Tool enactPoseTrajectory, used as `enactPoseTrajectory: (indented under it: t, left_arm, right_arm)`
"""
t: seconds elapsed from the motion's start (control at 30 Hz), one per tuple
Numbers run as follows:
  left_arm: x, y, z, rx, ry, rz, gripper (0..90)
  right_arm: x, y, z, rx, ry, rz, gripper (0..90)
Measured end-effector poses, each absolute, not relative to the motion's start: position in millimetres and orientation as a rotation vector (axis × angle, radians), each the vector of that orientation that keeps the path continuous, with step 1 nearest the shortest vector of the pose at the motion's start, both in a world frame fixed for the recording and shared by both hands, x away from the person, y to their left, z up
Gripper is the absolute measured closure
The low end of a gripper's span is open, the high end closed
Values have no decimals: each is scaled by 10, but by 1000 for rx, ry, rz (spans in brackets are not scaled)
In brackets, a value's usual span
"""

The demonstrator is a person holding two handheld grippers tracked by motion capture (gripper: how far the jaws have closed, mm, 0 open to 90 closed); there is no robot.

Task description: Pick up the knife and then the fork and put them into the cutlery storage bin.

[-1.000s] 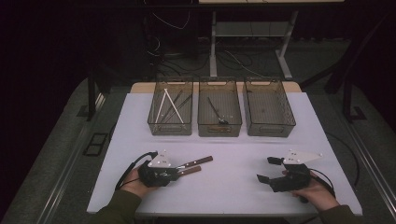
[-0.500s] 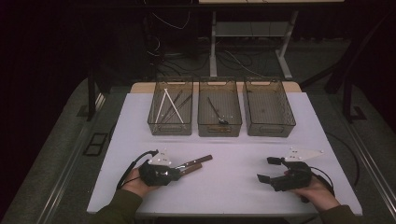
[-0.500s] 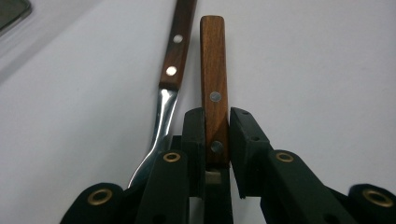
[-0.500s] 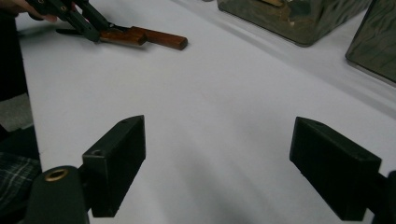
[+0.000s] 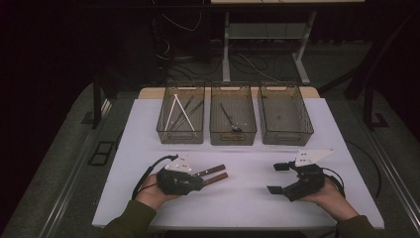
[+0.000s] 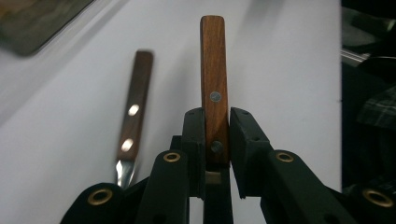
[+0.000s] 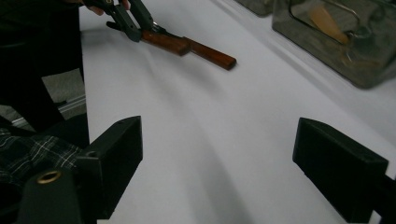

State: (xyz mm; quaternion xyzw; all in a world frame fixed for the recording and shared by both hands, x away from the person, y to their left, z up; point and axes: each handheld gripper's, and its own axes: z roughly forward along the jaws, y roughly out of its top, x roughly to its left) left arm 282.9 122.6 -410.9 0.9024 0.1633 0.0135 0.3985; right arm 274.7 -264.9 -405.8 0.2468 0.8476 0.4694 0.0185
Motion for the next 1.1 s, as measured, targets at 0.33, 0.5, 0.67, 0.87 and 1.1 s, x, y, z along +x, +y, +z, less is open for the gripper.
enactPoseTrajectory:
  t: [0.33, 0.5, 0.67, 0.87, 1.1]
  left_arm:
    - [2908, 822, -3942, 2293, 246, 8, 765]
    - [2973, 622, -3892, 2299, 177, -27, 765]
    - [3000, 458, -3875, 2319, 90, -50, 765]
    - [2972, 351, -3890, 2348, 22, -75, 764]
    - [2937, 338, -3904, 2356, 13, -115, 764]
  right_arm:
    - [2915, -2313, -3948, 638, 2727, 1453, 165]
    - [2979, -2180, -3921, 564, 2782, 1425, 212]
    - [3005, -2060, -3935, 466, 2868, 1390, 286]
    - [3004, -1922, -4021, 315, 2981, 1298, 505]
    - [2960, -1822, -4069, 212, 3024, 1213, 690]
